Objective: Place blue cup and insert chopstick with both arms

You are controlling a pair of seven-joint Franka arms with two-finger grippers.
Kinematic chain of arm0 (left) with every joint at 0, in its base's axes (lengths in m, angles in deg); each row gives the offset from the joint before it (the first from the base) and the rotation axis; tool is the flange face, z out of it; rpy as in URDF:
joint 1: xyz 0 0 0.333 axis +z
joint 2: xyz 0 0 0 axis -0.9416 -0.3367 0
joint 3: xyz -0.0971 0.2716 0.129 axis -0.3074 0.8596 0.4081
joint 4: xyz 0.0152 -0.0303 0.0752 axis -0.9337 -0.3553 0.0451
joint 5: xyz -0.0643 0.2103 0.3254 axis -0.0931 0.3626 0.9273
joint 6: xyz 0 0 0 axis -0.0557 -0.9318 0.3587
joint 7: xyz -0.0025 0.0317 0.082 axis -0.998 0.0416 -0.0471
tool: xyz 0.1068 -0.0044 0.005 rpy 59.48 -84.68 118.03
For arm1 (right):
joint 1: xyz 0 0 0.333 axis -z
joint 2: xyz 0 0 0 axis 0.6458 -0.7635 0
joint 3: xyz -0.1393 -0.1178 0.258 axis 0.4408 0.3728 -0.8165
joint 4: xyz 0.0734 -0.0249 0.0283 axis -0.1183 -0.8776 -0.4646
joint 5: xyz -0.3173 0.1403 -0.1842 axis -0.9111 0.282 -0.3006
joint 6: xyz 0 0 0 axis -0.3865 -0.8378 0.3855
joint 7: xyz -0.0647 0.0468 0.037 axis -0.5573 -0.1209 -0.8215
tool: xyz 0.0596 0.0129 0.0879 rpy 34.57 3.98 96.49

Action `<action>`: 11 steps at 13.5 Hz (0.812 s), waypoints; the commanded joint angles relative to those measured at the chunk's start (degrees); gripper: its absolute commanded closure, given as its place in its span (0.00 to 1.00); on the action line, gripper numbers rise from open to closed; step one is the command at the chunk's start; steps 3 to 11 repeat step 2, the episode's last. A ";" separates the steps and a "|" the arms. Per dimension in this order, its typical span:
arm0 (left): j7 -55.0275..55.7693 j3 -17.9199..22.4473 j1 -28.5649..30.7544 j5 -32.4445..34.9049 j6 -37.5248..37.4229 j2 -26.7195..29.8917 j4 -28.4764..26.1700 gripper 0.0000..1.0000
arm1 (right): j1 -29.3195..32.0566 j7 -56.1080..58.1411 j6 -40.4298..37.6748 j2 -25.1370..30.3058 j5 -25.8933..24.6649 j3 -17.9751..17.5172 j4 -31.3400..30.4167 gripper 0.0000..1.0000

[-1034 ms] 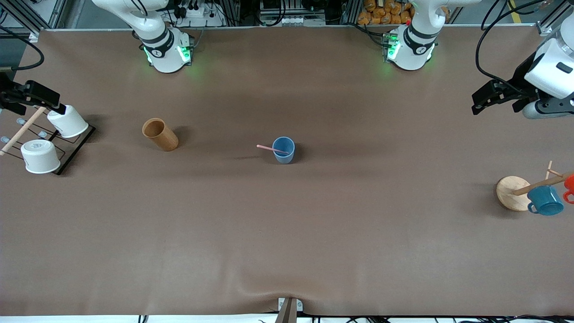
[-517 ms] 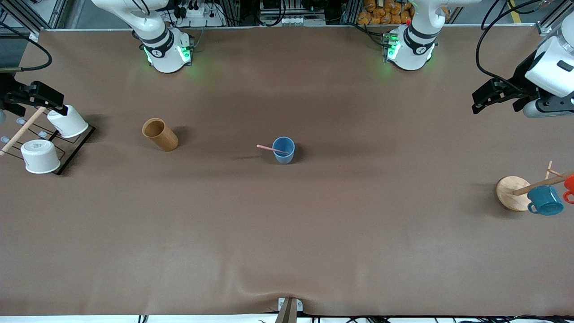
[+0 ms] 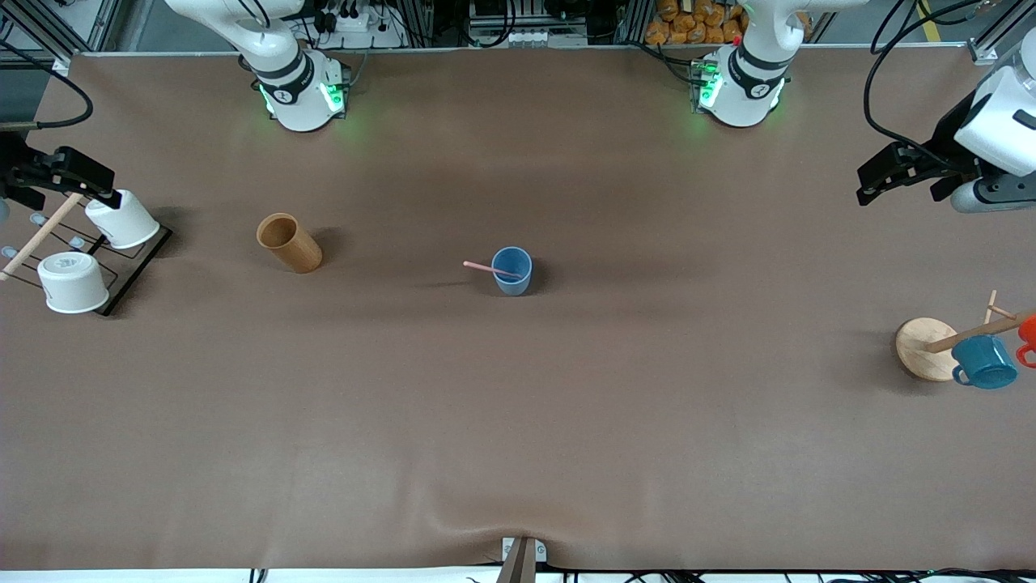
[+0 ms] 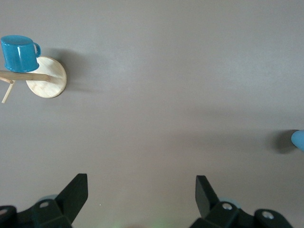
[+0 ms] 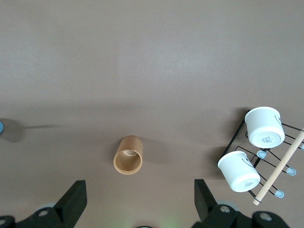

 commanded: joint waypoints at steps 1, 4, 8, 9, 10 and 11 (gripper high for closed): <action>-1.04 -0.02 0.46 -1.12 -1.47 -0.19 0.94 0.00 | 0.01 0.53 0.69 1.47 -0.88 -0.10 -1.55 0.00; -0.95 -0.02 0.46 -1.12 -1.47 -0.19 0.94 0.00 | 0.01 0.53 0.69 1.47 -0.88 -0.18 -1.55 0.00; -0.95 -0.02 0.46 -1.12 -1.47 -0.19 0.94 0.00 | 0.01 0.53 0.69 1.47 -0.88 -0.18 -1.55 0.00; -0.95 -0.02 0.46 -1.12 -1.47 -0.19 0.94 0.00 | 0.01 0.53 0.69 1.47 -0.88 -0.18 -1.55 0.00; -0.95 -0.02 0.46 -1.12 -1.47 -0.19 0.94 0.00 | 0.01 0.53 0.69 1.47 -0.88 -0.18 -1.55 0.00; -0.95 -0.02 0.46 -1.12 -1.47 -0.19 0.94 0.00 | 0.01 0.53 0.69 1.47 -0.88 -0.18 -1.55 0.00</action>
